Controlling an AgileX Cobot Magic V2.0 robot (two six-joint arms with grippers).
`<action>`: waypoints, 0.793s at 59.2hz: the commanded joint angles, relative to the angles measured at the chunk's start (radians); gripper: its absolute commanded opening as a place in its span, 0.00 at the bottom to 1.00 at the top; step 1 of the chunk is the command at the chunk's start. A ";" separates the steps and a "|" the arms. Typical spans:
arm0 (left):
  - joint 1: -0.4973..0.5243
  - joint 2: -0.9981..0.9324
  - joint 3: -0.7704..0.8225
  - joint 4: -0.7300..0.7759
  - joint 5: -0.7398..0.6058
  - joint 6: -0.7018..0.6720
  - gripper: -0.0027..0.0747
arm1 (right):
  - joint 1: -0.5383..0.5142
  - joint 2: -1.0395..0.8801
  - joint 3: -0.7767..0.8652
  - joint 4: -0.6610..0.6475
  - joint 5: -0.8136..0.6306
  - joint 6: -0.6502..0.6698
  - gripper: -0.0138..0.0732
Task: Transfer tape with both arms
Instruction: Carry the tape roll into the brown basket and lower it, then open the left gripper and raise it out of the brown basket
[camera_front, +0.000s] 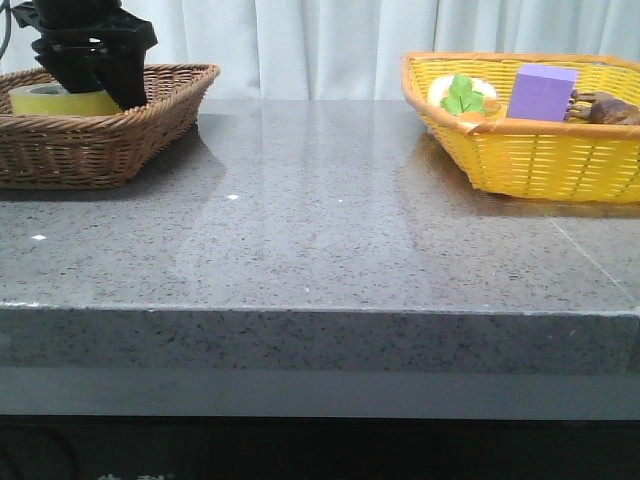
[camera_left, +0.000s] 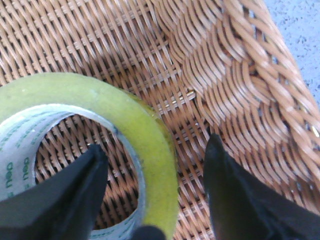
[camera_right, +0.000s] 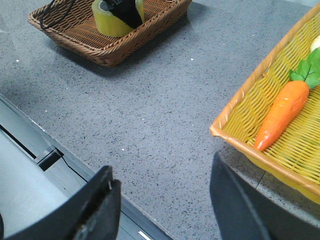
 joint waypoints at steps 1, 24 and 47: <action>0.002 -0.091 -0.032 -0.028 -0.015 -0.009 0.58 | 0.000 -0.002 -0.024 0.006 -0.068 -0.004 0.65; 0.002 -0.256 -0.032 -0.201 0.029 -0.009 0.58 | 0.000 -0.002 -0.024 0.006 -0.068 -0.004 0.65; -0.063 -0.563 0.073 -0.301 0.040 -0.011 0.58 | 0.000 -0.002 -0.024 0.006 -0.068 -0.004 0.65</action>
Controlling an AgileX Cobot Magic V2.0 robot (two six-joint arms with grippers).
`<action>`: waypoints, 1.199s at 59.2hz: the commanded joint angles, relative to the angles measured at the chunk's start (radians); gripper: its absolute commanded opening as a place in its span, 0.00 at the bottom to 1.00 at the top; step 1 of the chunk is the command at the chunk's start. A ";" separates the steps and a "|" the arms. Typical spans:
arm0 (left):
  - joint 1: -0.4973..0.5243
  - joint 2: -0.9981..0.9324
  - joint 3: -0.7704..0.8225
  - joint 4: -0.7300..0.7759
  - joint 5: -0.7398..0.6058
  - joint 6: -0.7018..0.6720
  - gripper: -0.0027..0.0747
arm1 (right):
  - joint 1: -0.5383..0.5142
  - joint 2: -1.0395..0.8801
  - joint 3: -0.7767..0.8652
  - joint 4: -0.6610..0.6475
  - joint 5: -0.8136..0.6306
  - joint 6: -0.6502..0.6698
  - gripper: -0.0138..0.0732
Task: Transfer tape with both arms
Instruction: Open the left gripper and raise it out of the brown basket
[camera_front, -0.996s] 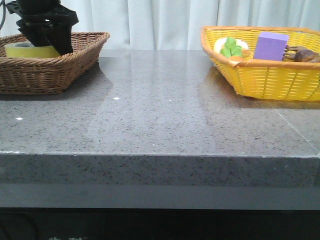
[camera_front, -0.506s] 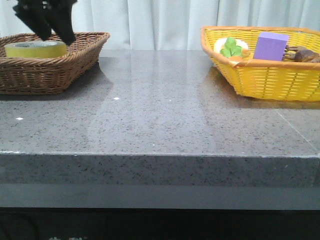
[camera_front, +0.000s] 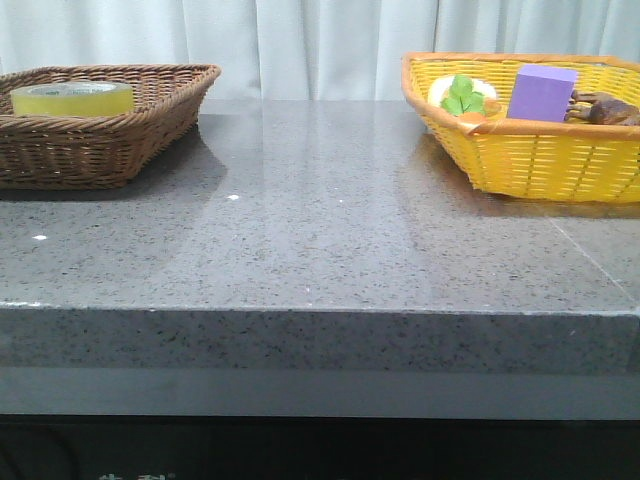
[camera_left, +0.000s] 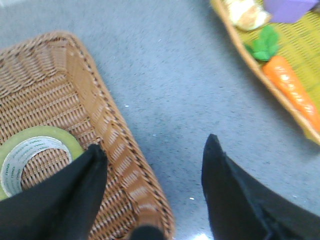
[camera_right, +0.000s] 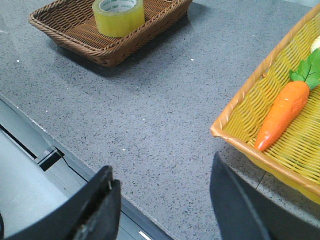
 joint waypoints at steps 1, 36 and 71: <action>-0.039 -0.122 0.025 -0.035 0.000 -0.013 0.58 | 0.000 -0.002 -0.024 0.006 -0.068 -0.004 0.65; -0.196 -0.563 0.643 -0.032 -0.087 -0.044 0.58 | 0.000 -0.002 -0.024 0.006 -0.068 -0.004 0.65; -0.196 -0.889 1.141 0.038 -0.537 -0.044 0.58 | 0.000 -0.002 -0.024 0.006 -0.058 -0.004 0.65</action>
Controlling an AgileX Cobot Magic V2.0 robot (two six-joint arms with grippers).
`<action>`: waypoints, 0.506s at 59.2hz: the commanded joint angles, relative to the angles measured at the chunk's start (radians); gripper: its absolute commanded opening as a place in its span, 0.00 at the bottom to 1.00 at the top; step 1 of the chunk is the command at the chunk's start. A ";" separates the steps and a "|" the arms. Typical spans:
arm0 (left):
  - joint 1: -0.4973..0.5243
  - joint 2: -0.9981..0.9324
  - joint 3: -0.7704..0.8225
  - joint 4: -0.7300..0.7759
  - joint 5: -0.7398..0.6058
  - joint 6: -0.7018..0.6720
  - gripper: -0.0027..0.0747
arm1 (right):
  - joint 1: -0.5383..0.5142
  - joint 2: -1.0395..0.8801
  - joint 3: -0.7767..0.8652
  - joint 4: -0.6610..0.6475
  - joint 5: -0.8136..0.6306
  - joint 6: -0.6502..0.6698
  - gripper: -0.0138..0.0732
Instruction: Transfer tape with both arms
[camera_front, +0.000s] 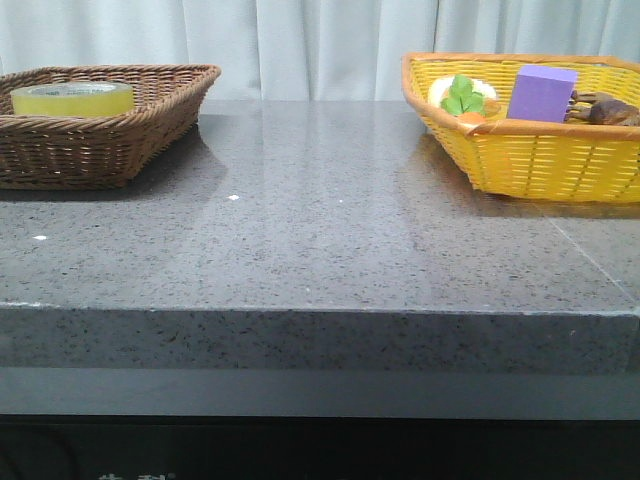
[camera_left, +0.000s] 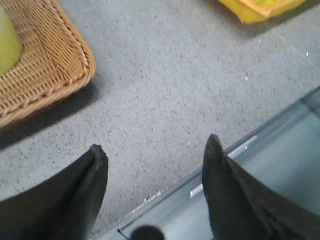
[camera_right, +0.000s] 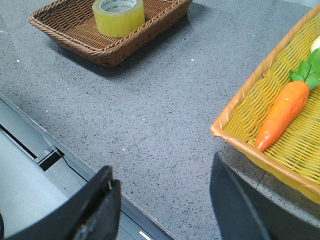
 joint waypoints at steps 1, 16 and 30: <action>-0.008 -0.030 0.004 -0.017 -0.141 -0.011 0.58 | 0.000 -0.002 -0.024 0.006 -0.060 -0.004 0.65; -0.008 -0.035 0.013 -0.017 -0.161 -0.011 0.58 | 0.000 -0.002 -0.024 0.005 -0.056 -0.004 0.62; -0.008 -0.035 0.013 -0.019 -0.162 -0.011 0.30 | 0.000 -0.002 -0.024 0.005 -0.055 -0.004 0.30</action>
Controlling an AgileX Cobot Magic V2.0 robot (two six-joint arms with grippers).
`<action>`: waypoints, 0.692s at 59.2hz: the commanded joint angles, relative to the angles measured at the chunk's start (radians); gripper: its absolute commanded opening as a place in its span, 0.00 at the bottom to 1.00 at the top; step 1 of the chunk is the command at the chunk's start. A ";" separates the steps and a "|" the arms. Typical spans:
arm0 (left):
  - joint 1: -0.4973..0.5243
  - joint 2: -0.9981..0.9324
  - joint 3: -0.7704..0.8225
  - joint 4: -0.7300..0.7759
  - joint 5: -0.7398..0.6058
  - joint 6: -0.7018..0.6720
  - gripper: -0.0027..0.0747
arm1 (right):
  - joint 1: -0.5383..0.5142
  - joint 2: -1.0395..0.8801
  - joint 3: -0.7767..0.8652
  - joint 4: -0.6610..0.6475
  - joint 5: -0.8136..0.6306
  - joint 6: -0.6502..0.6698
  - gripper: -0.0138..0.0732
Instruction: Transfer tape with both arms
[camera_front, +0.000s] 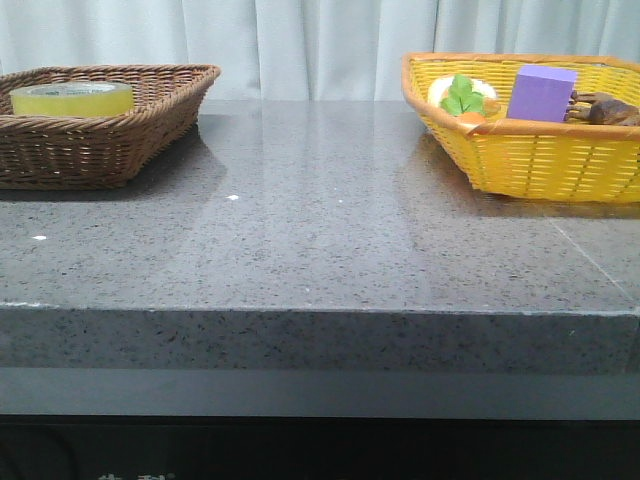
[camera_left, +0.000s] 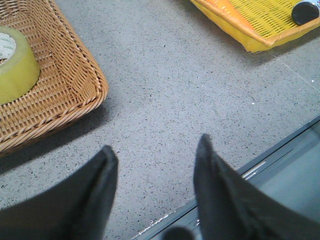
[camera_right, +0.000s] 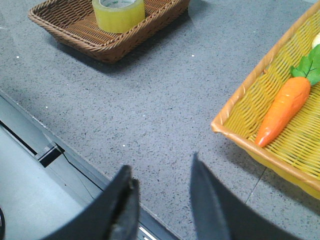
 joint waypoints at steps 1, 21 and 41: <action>-0.008 -0.004 -0.024 -0.019 -0.075 -0.011 0.28 | 0.000 -0.002 -0.024 0.005 -0.067 -0.004 0.28; -0.008 -0.004 -0.024 -0.045 -0.089 -0.011 0.01 | 0.000 -0.002 -0.024 0.002 -0.067 -0.004 0.08; -0.008 -0.004 -0.024 -0.045 -0.089 -0.011 0.01 | 0.000 -0.002 -0.024 0.002 -0.067 -0.004 0.08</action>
